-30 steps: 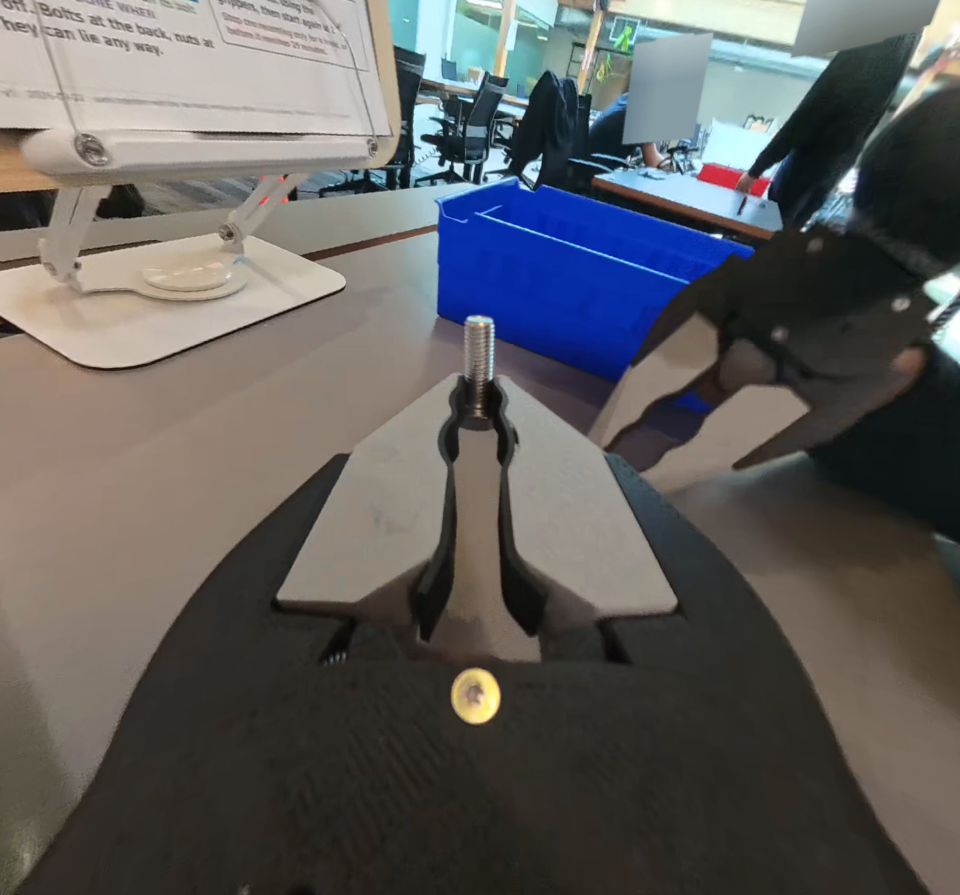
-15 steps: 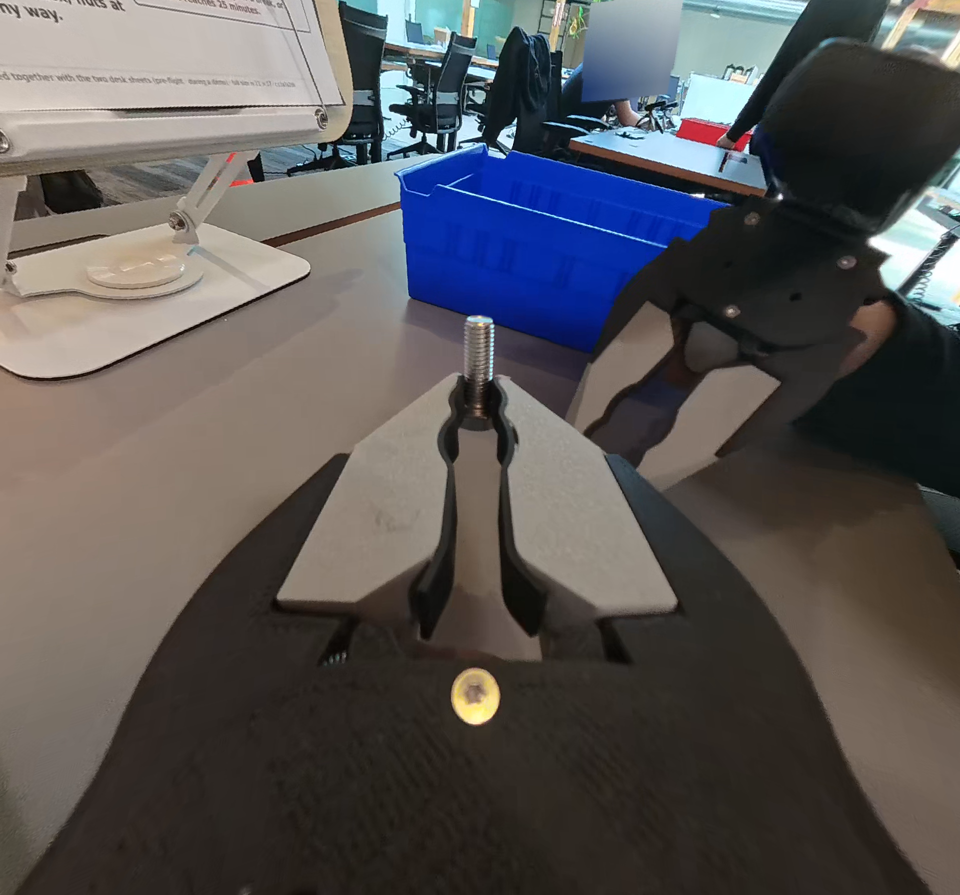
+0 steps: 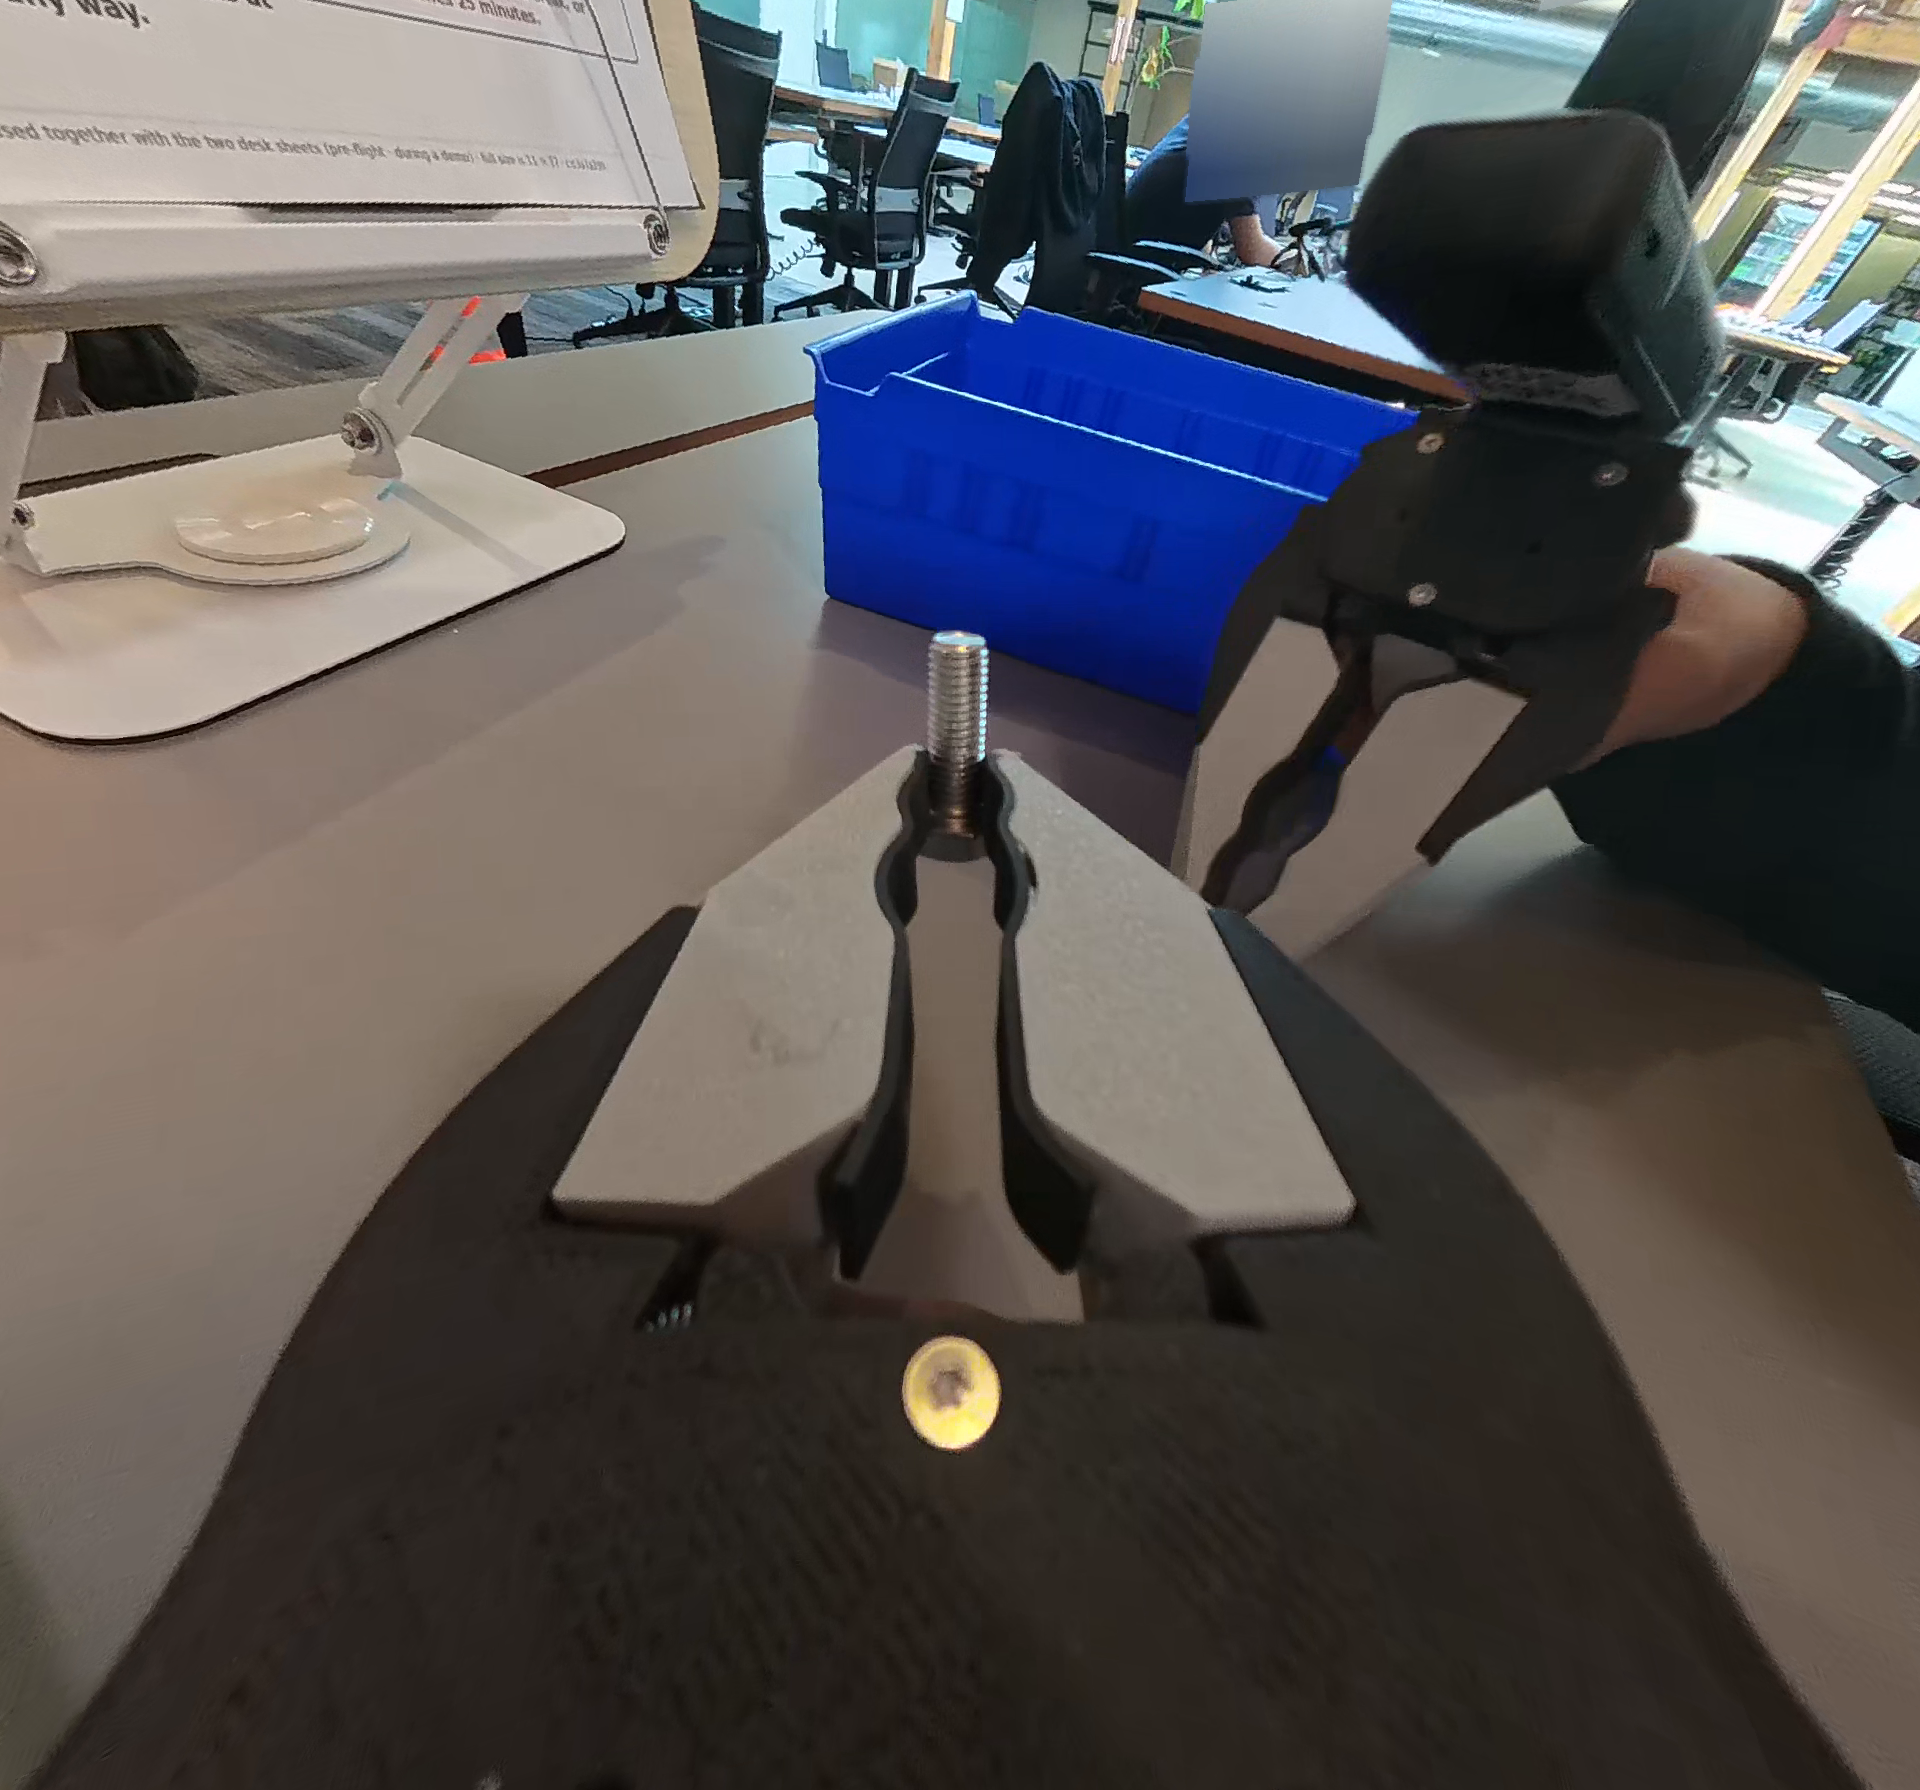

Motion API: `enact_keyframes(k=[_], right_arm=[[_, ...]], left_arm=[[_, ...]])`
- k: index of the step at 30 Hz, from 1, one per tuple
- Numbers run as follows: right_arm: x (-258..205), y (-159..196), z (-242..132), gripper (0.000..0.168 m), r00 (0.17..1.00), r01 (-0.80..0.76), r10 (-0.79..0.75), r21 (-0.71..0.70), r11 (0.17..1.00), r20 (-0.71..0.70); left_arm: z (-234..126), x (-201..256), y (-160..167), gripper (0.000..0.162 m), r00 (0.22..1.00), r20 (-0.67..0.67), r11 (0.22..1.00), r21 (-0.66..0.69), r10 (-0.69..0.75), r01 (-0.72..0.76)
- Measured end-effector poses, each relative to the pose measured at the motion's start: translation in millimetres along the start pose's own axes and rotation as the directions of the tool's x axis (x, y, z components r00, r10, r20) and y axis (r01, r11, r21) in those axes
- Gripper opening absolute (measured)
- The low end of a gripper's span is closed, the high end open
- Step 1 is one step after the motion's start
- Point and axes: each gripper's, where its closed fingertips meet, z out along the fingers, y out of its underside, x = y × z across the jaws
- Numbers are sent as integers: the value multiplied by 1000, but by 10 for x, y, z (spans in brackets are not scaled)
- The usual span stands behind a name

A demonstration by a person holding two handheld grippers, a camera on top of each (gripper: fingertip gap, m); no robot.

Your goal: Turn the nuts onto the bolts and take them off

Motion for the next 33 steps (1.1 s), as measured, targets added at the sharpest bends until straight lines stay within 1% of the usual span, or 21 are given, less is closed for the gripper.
enact_keyframes(k=[2,5,7,9,12,16,18,19,21,22,24,26,28,30,33], right_arm=[[2,7,50,3,997,63,-63,-12,998,-37],[-56,-53,90,0,970,214,-215,-23,977,-112],[-192,-86,128,0,950,296,-296,-15,955,-96],[-268,-76,182,0,940,331,-331,-23,944,-81],[-217,-63,184,10,949,302,-303,-28,953,-85],[-79,-153,98,23,986,153,-148,55,987,-79],[-42,-193,101,27,994,96,-90,96,991,-63],[-57,-218,112,28,995,95,-90,117,989,-48],[-91,-277,133,29,989,144,-138,159,977,-46],[-111,-279,145,27,984,175,-169,163,971,-47],[-107,-280,174,27,981,190,-183,167,967,-58],[-113,-238,243,28,986,168,-163,144,975,-44],[-70,-194,314,29,984,169,-161,112,979,-80],[-42,-203,328,29,976,194,-180,108,975,-124],[-78,-207,348,24,974,203,-189,111,973,-125]], left_arm=[[7,11,7,6,1000,-4,1000,-2,1,-1],[13,25,13,6,1000,-9,1000,-6,6,-6],[13,23,16,6,1000,-9,1000,-7,5,-5],[14,17,21,6,1000,-8,1000,-9,2,-2],[11,14,19,6,1000,-7,1000,-8,2,-2],[8,16,8,6,1000,-7,1000,-3,0,0],[9,18,4,6,1000,-6,1000,1,0,0],[7,23,-2,6,1000,-8,1000,3,1,-1],[-1,35,-26,6,1000,-13,1000,14,5,-5],[-7,43,-41,6,1000,-17,1000,22,5,-4],[-21,45,-70,6,1000,-19,999,37,2,-1],[-25,29,-74,6,1000,-13,999,39,-3,3],[-22,24,-68,6,1000,-10,999,36,-6,7],[-16,40,-58,6,1000,-17,1000,29,-6,6],[-3,61,-42,6,1000,-22,1000,19,4,-3]])
